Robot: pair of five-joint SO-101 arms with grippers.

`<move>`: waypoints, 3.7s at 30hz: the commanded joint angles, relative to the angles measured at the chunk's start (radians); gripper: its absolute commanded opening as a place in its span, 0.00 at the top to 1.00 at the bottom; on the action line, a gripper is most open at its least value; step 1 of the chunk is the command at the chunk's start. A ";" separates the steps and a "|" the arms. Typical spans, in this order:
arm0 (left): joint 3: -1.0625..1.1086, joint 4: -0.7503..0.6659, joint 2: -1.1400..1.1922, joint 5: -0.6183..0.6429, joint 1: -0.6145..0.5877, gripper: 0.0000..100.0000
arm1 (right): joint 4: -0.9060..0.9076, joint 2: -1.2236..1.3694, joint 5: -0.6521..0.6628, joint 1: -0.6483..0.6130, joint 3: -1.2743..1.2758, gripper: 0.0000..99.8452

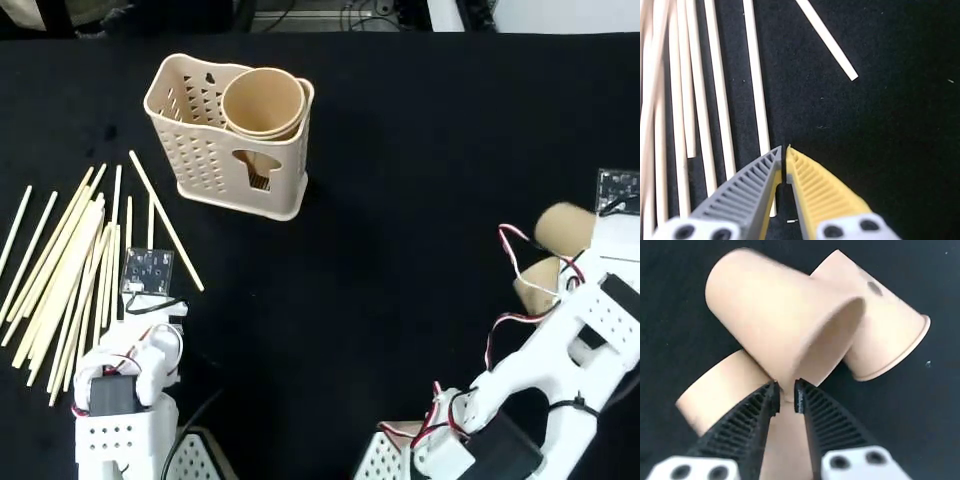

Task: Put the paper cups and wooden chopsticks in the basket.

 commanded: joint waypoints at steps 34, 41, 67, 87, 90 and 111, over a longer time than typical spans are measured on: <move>0.013 0.006 -0.009 0.008 0.007 0.97 | 0.410 -0.013 -0.181 -0.276 -0.530 0.99; 0.013 0.006 -0.009 0.008 0.007 0.97 | 0.537 -0.015 -0.106 -0.164 -0.479 0.98; 0.013 0.006 -0.009 0.008 0.007 0.97 | -0.348 -0.010 -0.238 -0.026 0.268 0.85; 0.013 0.006 -0.009 0.008 0.007 0.97 | -0.341 -0.013 -0.238 -0.063 0.220 0.99; 0.013 0.006 -0.009 0.008 0.007 0.97 | -0.316 -0.015 -0.230 -0.063 0.209 0.99; 0.013 0.006 -0.009 0.008 0.007 0.97 | 0.796 -0.004 -0.419 -0.717 -1.001 0.99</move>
